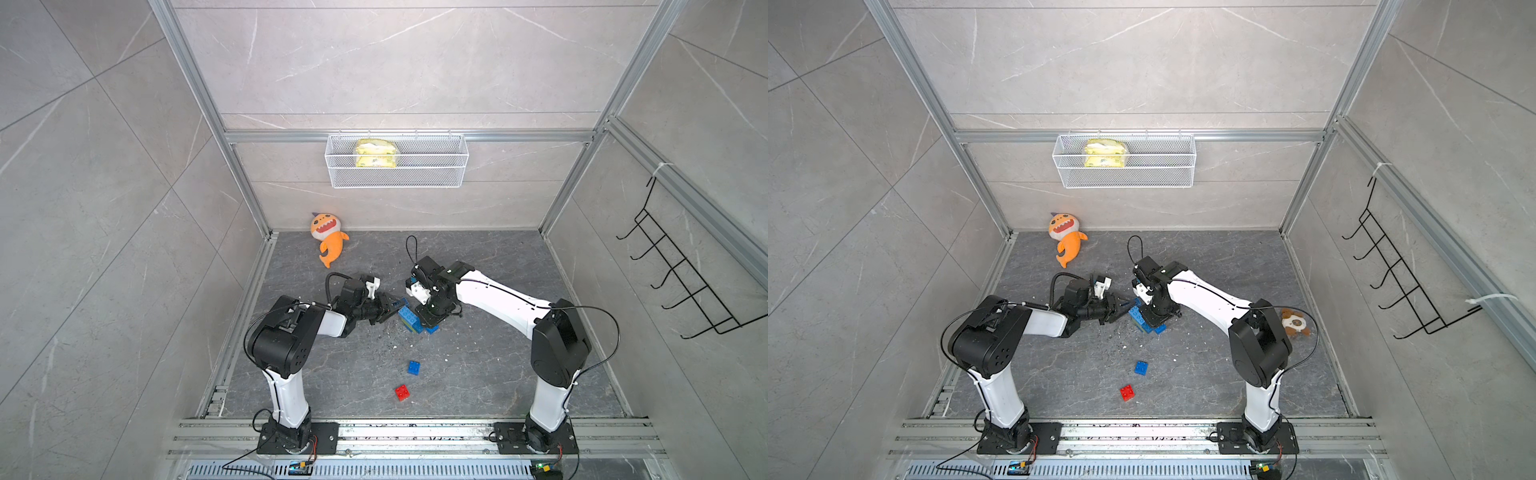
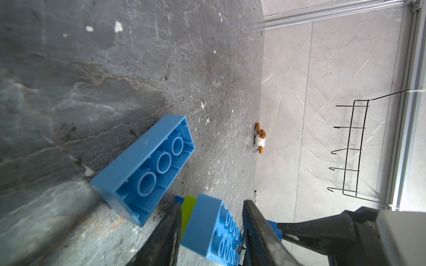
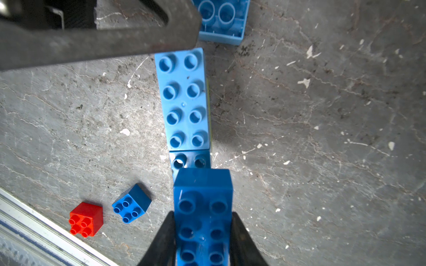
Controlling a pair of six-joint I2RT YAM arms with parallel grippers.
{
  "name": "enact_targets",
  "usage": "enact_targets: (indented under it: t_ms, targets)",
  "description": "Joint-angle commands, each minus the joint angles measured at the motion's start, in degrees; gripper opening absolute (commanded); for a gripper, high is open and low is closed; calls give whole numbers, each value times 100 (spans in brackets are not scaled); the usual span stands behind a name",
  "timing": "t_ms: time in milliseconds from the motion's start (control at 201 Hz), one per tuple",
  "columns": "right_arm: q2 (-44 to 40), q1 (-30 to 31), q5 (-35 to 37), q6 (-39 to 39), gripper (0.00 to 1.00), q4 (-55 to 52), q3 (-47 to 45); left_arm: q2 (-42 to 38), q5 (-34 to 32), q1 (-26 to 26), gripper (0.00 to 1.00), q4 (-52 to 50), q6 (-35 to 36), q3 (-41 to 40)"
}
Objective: Assemble a heart with lego
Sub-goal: Assemble the lego brick with the lego brick.
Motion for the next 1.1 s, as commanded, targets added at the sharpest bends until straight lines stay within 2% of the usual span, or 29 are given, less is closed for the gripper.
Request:
enact_targets:
  t_ms: [0,603,1091]
  targets:
    - [55,0,-152,-98,32,-77,97,69,143,-47,45,295,-56,-57]
    - [330,5,-267,-143,32,50,286,75,74,-96,45,471,-118,-209]
    - [577,9,-399,-219,32,53,346,166,73,-126,39,628,-204,-246]
